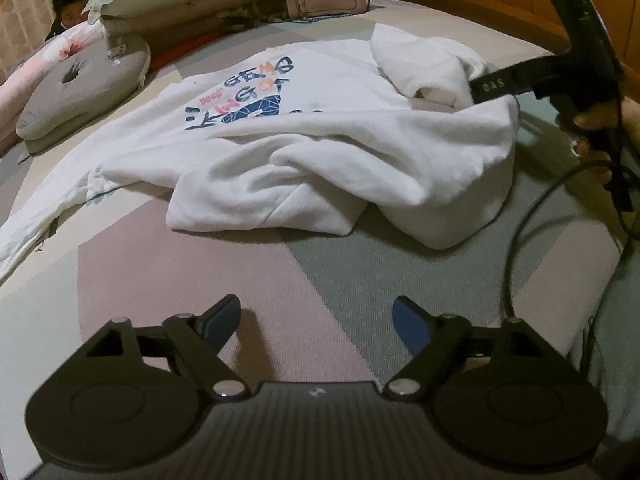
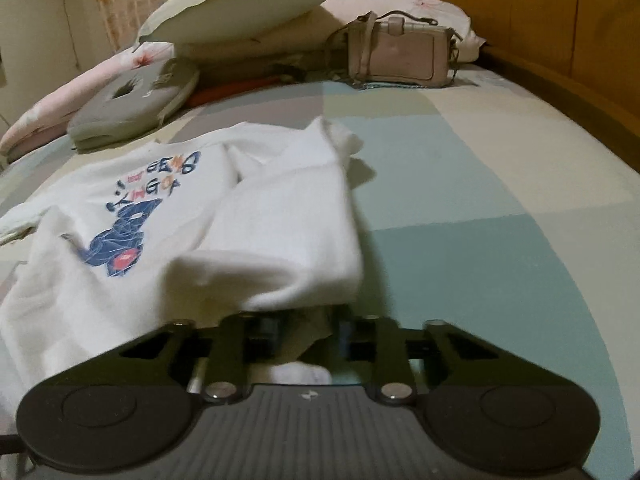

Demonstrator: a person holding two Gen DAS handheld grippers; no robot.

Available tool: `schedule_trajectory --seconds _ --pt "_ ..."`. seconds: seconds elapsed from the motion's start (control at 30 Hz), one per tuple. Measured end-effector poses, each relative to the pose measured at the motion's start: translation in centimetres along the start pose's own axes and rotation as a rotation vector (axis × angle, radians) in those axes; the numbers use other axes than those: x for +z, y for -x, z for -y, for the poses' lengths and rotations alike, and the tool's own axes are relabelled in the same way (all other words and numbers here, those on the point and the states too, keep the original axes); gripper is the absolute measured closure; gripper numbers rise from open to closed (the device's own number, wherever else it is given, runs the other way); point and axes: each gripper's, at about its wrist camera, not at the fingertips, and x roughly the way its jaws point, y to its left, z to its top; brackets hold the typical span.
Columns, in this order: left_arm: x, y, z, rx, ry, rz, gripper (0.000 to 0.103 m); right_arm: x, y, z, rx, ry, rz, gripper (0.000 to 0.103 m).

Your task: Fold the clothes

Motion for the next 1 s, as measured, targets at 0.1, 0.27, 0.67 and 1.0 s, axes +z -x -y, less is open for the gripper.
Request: schedule_trajectory --seconds 0.1,0.27,0.67,1.0 --pt "-0.1 0.1 -0.1 0.001 0.002 0.001 0.020 0.2 1.0 0.8 -0.030 -0.005 0.013 0.085" --pt "-0.1 0.2 -0.1 0.006 0.003 0.002 0.020 0.9 3.1 3.9 -0.149 -0.037 0.041 0.086" --pt "0.6 0.9 0.7 0.030 -0.026 0.015 0.020 2.9 7.3 13.4 -0.429 -0.090 0.081 0.087" --pt "1.0 0.9 0.8 0.048 -0.040 0.009 0.020 3.9 8.7 19.6 -0.600 -0.106 0.070 0.088"
